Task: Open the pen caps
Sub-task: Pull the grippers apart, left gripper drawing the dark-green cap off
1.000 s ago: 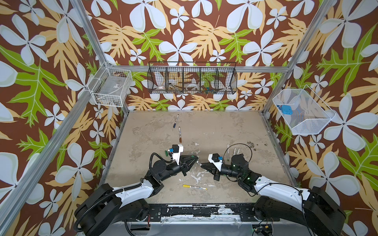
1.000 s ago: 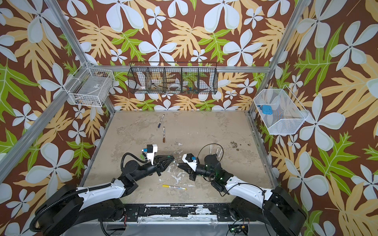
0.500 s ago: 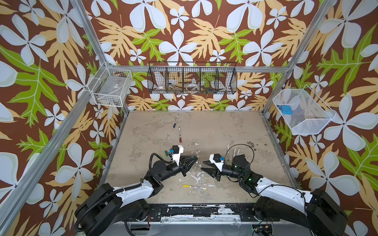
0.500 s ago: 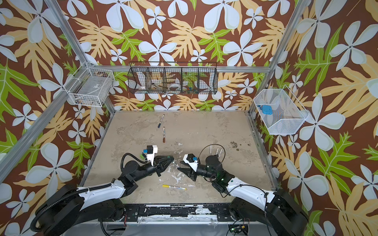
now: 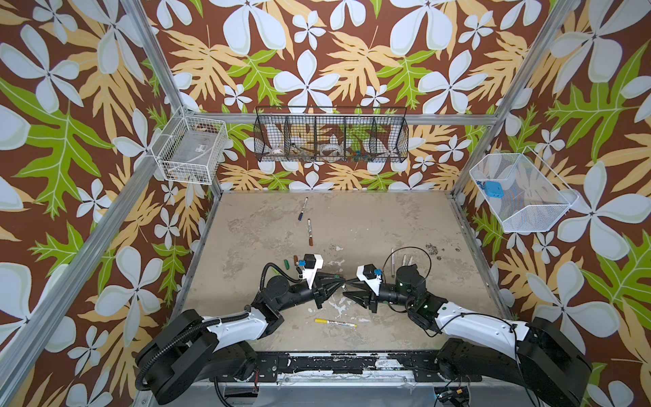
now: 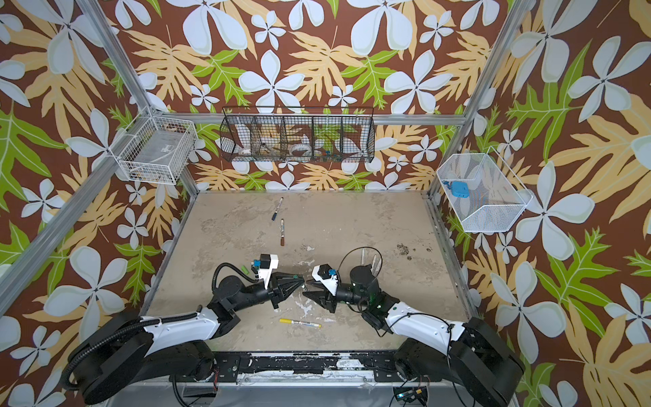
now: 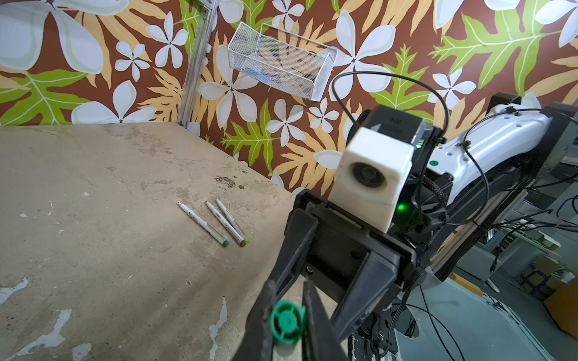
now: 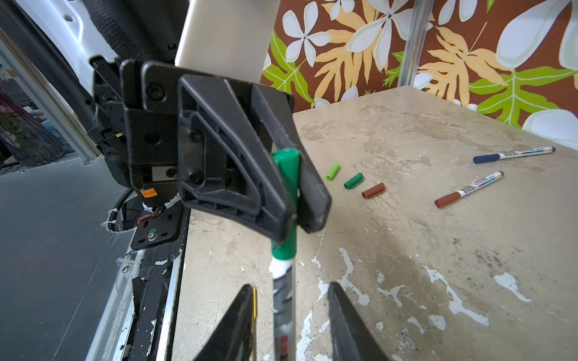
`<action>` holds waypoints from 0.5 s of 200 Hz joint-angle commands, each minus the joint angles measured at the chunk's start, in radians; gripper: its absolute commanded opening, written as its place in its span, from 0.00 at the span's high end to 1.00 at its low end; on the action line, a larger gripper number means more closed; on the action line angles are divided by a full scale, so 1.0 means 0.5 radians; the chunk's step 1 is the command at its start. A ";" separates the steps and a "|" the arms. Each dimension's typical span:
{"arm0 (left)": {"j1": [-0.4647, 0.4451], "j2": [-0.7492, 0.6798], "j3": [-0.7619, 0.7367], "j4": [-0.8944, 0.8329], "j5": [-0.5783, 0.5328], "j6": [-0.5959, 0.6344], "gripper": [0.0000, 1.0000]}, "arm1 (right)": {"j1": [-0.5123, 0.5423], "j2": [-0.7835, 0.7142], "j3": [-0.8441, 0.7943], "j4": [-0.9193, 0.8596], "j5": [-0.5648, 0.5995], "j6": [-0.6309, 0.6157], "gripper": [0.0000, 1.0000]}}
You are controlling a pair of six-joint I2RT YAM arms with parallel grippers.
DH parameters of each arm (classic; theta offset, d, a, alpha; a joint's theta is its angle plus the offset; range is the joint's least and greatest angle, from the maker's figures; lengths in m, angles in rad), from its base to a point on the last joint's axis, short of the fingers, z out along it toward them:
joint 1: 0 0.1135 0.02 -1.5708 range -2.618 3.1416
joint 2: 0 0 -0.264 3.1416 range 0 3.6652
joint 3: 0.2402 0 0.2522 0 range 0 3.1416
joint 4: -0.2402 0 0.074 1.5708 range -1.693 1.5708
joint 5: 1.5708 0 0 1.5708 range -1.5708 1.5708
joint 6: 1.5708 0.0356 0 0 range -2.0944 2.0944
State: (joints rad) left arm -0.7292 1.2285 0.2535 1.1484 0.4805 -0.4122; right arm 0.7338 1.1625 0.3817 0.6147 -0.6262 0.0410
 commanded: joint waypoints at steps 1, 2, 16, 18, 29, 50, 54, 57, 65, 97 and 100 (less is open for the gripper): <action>-0.005 0.005 0.003 0.113 0.058 0.030 1.00 | 0.003 0.029 0.023 0.069 -0.089 0.019 0.64; -0.005 0.006 0.003 0.114 0.058 0.030 1.00 | 0.002 0.032 0.024 0.069 -0.092 0.019 0.65; -0.005 0.007 0.000 0.118 0.059 0.030 1.00 | 0.007 0.054 0.037 0.069 -0.112 0.022 0.68; -0.005 0.007 0.001 0.120 0.060 0.030 1.00 | 0.008 0.057 0.036 0.070 -0.114 0.024 0.68; -0.005 0.009 0.002 0.122 0.062 0.028 1.00 | 0.012 0.070 0.043 0.065 -0.121 0.022 0.71; -0.005 0.020 0.008 0.124 0.070 0.027 1.00 | 0.013 0.079 0.046 0.065 -0.116 0.015 0.78; -0.005 0.024 0.009 0.124 0.073 0.027 1.00 | 0.014 0.080 0.047 0.067 -0.116 0.014 0.79; -0.004 0.028 0.012 0.124 0.076 0.025 1.00 | 0.014 0.083 0.048 0.068 -0.117 0.013 0.80; -0.005 0.034 0.012 0.127 0.082 0.025 1.00 | 0.015 0.088 0.050 0.067 -0.122 0.014 0.85; -0.005 0.051 0.015 0.131 0.079 0.024 0.94 | 0.021 0.112 0.062 0.065 -0.134 0.016 0.98; -0.008 0.057 0.015 0.133 0.079 0.024 0.93 | 0.021 0.111 0.064 0.065 -0.135 0.014 0.99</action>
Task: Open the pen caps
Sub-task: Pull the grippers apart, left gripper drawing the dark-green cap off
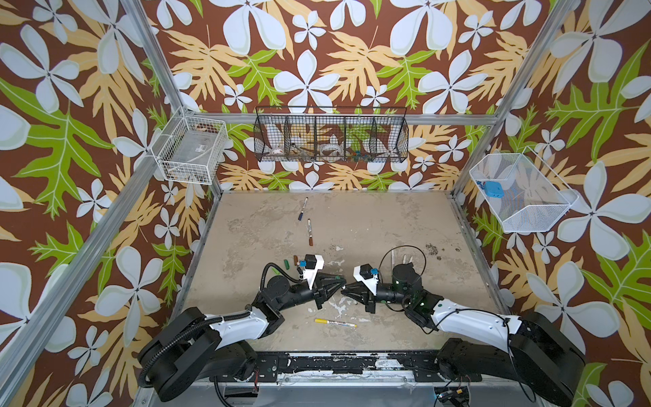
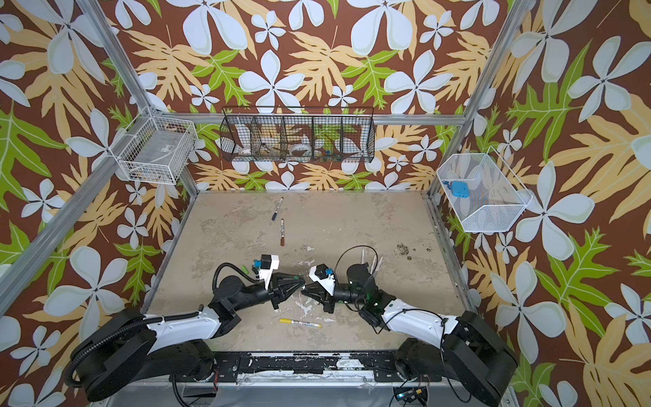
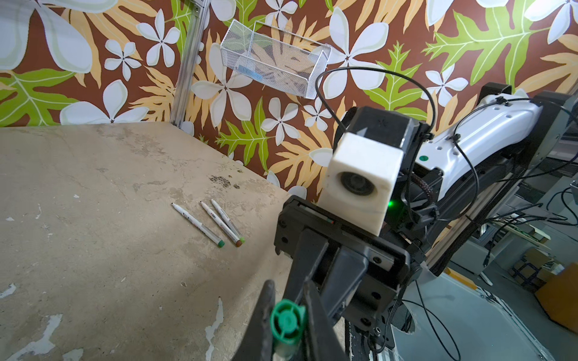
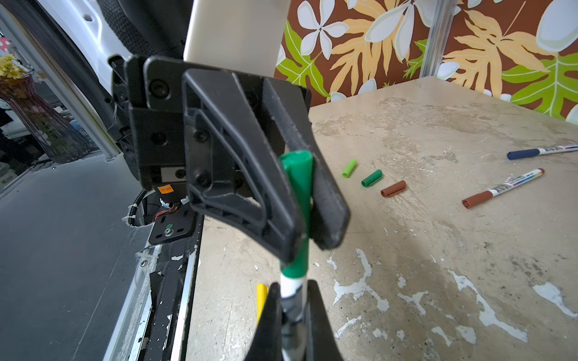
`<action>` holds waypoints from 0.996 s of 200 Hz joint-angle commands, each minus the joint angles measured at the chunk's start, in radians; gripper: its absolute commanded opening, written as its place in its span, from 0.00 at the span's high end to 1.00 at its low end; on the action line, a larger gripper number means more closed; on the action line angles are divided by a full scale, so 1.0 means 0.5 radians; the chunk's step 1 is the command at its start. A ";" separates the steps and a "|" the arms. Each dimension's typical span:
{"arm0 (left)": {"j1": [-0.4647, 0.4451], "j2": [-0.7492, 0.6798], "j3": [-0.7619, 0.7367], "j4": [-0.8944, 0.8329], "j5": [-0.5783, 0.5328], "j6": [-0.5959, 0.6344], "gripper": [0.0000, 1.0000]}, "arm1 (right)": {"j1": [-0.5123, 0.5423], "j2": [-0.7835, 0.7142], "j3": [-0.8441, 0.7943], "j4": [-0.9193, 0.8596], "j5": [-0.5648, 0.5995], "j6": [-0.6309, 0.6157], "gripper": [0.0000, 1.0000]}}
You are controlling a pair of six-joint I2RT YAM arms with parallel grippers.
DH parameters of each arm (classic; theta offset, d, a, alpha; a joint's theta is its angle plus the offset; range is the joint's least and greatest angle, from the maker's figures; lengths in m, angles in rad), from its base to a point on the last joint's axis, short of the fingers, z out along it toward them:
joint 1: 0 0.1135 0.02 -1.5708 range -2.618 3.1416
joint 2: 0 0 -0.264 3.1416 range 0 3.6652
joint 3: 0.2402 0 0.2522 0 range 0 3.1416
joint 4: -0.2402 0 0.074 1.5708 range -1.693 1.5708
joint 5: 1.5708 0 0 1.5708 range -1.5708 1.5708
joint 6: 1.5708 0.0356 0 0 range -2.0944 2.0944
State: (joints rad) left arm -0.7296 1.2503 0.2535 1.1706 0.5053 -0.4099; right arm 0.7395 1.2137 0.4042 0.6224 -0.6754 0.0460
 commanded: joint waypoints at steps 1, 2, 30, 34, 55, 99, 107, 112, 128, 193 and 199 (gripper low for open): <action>-0.006 0.014 0.016 0.087 0.031 0.019 0.92 | 0.009 0.010 0.020 0.050 -0.038 0.004 0.99; -0.005 0.015 0.015 0.086 0.032 0.019 0.92 | 0.009 0.013 0.020 0.050 -0.038 0.003 0.99; -0.006 0.043 0.032 0.087 0.052 0.013 0.80 | 0.018 0.043 0.036 0.047 -0.062 0.006 1.00; -0.003 0.047 0.030 0.089 0.051 0.012 0.80 | 0.020 0.048 0.038 0.045 -0.063 0.006 1.00; -0.002 0.048 0.031 0.089 0.052 0.013 0.80 | 0.027 0.058 0.045 0.041 -0.064 0.004 1.00; -0.006 0.049 0.030 0.093 0.058 0.004 0.87 | 0.029 0.054 0.047 0.038 -0.062 0.003 1.00; -0.004 0.049 0.032 0.092 0.057 0.001 0.90 | 0.030 0.055 0.046 0.035 -0.059 0.003 1.00; -0.007 0.049 0.031 0.095 0.053 -0.002 0.93 | 0.030 0.055 0.045 0.033 -0.057 0.001 1.00; -0.005 0.049 0.030 0.103 0.048 -0.016 1.00 | 0.028 0.054 0.049 0.028 -0.052 -0.002 1.00; -0.001 -0.082 -0.034 0.087 -0.254 -0.134 1.00 | 0.205 0.058 0.115 -0.177 0.398 -0.169 1.00; -0.001 -0.105 -0.035 0.058 -0.299 -0.134 1.00 | 0.245 0.062 0.128 -0.205 0.488 -0.200 1.00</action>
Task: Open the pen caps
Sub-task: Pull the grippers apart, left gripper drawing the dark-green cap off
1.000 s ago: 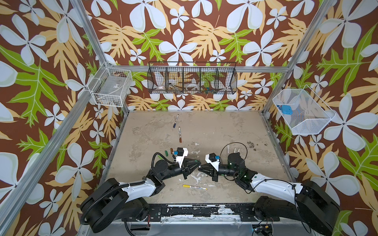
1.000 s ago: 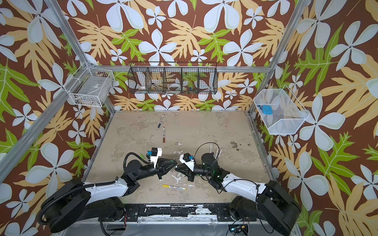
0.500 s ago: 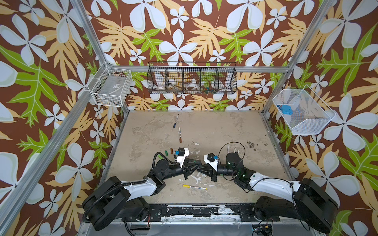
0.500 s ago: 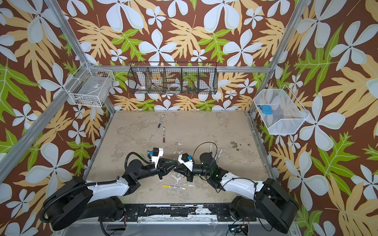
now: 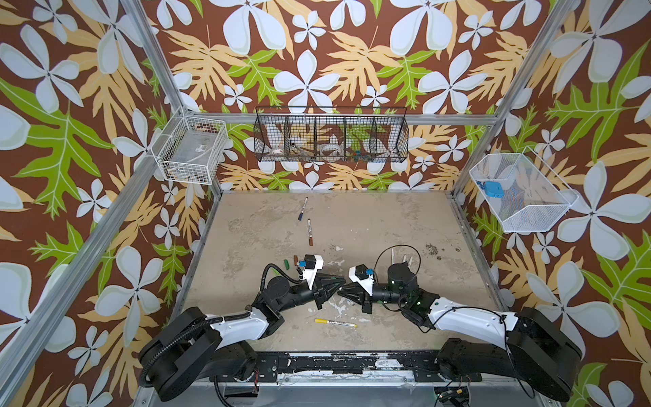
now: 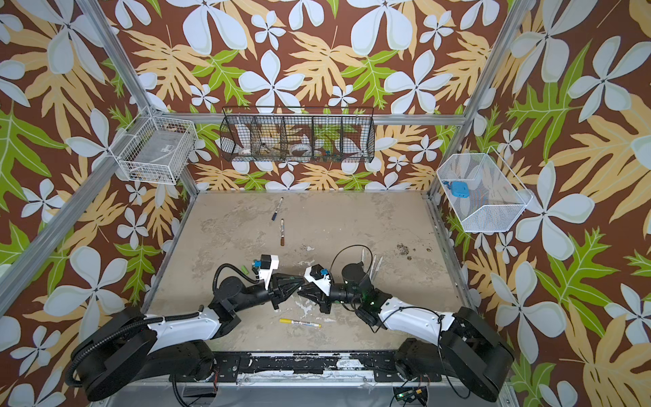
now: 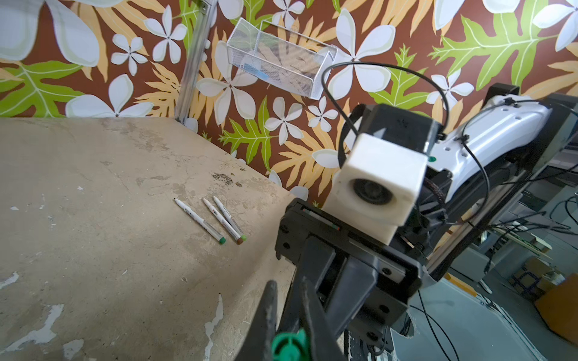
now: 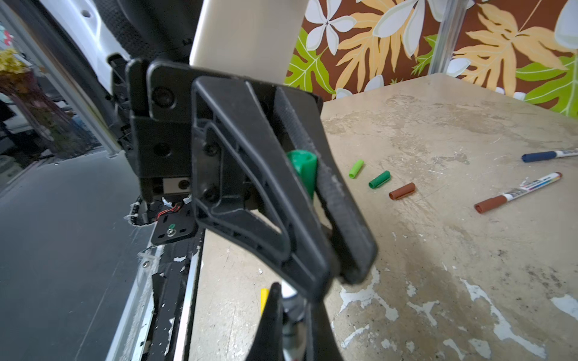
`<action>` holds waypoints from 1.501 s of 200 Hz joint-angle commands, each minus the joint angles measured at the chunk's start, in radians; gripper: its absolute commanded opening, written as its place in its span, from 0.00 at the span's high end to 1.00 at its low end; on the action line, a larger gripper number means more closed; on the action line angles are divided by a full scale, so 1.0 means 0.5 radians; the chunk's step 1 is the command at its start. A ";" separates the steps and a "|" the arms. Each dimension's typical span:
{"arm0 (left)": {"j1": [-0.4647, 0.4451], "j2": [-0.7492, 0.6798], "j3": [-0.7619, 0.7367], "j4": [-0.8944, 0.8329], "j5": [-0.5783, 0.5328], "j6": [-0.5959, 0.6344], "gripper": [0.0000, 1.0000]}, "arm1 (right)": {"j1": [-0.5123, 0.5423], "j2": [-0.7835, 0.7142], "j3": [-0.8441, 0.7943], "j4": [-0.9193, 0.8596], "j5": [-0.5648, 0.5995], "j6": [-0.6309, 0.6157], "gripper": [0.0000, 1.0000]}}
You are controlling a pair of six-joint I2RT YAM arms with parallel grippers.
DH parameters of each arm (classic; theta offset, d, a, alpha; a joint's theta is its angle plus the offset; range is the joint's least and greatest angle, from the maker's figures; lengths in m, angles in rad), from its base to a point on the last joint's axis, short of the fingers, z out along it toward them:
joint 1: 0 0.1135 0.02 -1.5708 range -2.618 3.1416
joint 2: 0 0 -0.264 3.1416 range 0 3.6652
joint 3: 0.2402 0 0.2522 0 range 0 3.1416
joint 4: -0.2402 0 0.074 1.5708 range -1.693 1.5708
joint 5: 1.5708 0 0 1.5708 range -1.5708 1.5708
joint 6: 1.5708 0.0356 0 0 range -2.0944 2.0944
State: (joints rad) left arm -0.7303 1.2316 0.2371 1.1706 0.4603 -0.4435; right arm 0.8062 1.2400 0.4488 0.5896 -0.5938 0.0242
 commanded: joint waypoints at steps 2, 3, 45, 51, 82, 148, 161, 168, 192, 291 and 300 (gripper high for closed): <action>0.000 -0.076 -0.004 0.049 -0.225 -0.067 1.00 | 0.129 0.014 0.040 -0.148 0.357 -0.165 1.00; 0.002 -0.081 -0.003 0.046 -0.232 -0.067 1.00 | 0.140 0.014 0.041 -0.151 0.372 -0.170 1.00; 0.028 -0.198 -0.043 -0.044 -0.418 -0.064 1.00 | 0.234 0.057 0.067 -0.157 0.486 -0.205 1.00; 0.034 -0.206 -0.047 -0.043 -0.417 -0.063 1.00 | 0.234 0.064 0.066 -0.153 0.459 -0.203 1.00; 0.048 -0.239 -0.067 -0.031 -0.409 -0.061 1.00 | 0.227 0.114 0.072 -0.121 0.256 -0.175 1.00; 0.062 -0.303 -0.094 -0.021 -0.399 -0.037 1.00 | 0.048 0.330 0.150 -0.076 -0.346 -0.018 1.00; 0.064 -0.306 -0.096 -0.019 -0.402 -0.034 1.00 | 0.045 0.365 0.171 -0.091 -0.392 -0.021 1.00; 0.065 -0.304 -0.097 -0.020 -0.402 -0.033 1.00 | 0.045 0.384 0.179 -0.096 -0.414 -0.017 1.00; 0.071 -0.309 -0.099 -0.020 -0.404 -0.031 1.00 | 0.044 0.414 0.204 -0.126 -0.417 -0.021 1.00; 0.125 -0.422 -0.132 -0.072 -0.506 -0.037 1.00 | 0.204 0.176 0.140 -0.259 0.443 -0.166 1.00; 0.128 -0.437 -0.137 -0.076 -0.512 -0.038 1.00 | 0.204 0.171 0.147 -0.293 0.480 -0.180 1.00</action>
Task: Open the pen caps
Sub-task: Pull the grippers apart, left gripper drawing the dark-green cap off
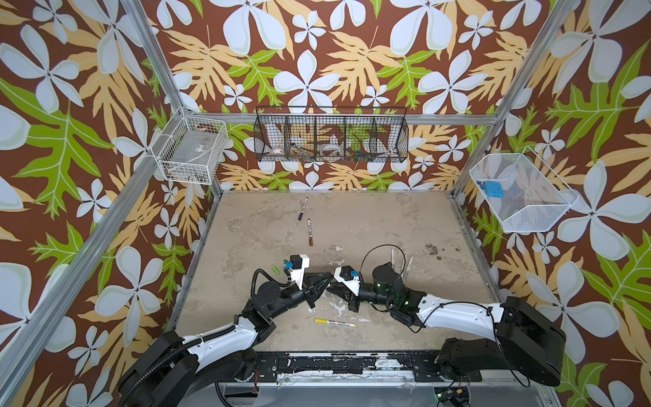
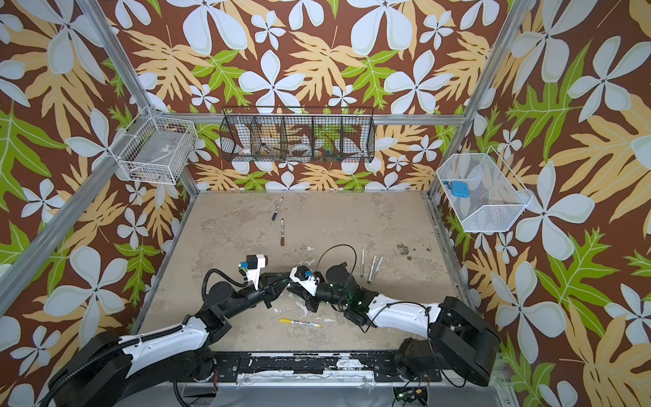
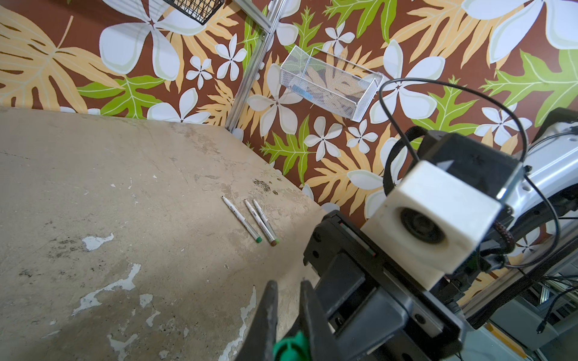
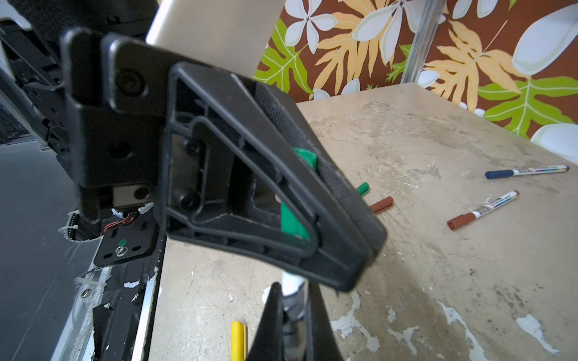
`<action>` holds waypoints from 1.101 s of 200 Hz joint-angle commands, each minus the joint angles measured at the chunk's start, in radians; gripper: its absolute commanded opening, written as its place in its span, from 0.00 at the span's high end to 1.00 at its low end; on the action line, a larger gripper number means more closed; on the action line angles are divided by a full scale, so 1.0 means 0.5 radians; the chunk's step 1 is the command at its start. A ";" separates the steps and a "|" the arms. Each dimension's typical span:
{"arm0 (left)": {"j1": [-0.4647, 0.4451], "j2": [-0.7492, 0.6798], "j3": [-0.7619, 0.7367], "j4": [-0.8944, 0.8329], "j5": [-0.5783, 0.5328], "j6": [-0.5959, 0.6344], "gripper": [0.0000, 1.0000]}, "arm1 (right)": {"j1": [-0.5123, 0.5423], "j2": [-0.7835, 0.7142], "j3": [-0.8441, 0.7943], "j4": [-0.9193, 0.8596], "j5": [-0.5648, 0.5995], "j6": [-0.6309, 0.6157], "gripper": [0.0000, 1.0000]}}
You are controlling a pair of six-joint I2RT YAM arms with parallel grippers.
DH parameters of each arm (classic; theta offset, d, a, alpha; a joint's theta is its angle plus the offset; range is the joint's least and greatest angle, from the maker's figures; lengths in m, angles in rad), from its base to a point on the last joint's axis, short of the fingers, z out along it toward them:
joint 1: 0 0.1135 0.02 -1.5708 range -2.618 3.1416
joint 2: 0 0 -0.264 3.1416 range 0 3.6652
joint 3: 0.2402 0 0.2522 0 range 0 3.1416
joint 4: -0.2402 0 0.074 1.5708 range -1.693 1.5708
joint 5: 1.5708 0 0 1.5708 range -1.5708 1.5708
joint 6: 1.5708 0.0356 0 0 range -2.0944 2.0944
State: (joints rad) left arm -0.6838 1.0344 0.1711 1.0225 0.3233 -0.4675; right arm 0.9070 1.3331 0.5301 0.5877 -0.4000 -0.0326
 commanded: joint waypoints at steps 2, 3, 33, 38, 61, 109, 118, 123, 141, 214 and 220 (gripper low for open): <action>0.036 -0.045 -0.005 0.218 -0.241 0.013 1.00 | 0.002 -0.018 -0.014 -0.296 0.098 -0.069 1.00; 0.034 -0.048 -0.006 0.217 -0.241 0.012 1.00 | 0.004 -0.017 -0.014 -0.297 0.101 -0.071 1.00; 0.036 -0.062 -0.010 0.216 -0.245 0.008 1.00 | 0.002 -0.034 -0.028 -0.338 0.073 -0.094 1.00; 0.038 -0.061 -0.008 0.216 -0.241 0.009 1.00 | 0.002 -0.038 -0.029 -0.337 0.059 -0.094 1.00; 0.039 -0.082 -0.013 0.209 -0.247 0.008 1.00 | -0.001 -0.046 -0.031 -0.370 0.036 -0.103 1.00; 0.039 -0.117 -0.021 0.199 -0.261 0.012 1.00 | -0.004 -0.024 -0.021 -0.426 0.082 -0.128 1.00; 0.039 -0.117 -0.021 0.201 -0.260 0.010 1.00 | -0.003 -0.020 -0.021 -0.429 0.085 -0.131 1.00; 0.039 -0.115 -0.021 0.199 -0.260 0.009 1.00 | -0.003 -0.019 -0.025 -0.429 0.090 -0.134 1.00; 0.039 -0.117 -0.020 0.200 -0.262 0.008 1.00 | -0.004 -0.011 -0.023 -0.435 0.093 -0.142 1.00; 0.042 -0.117 0.019 0.039 -0.407 0.055 1.00 | -0.119 -0.151 -0.113 -0.315 0.116 -0.020 1.00; 0.042 -0.117 0.046 -0.057 -0.501 0.063 1.00 | -0.122 -0.167 -0.117 -0.308 0.163 -0.001 1.00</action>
State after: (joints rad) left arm -0.6643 0.9798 0.1658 1.0679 0.1791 -0.4618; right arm 0.8536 1.2755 0.4812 0.3847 -0.3634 -0.0799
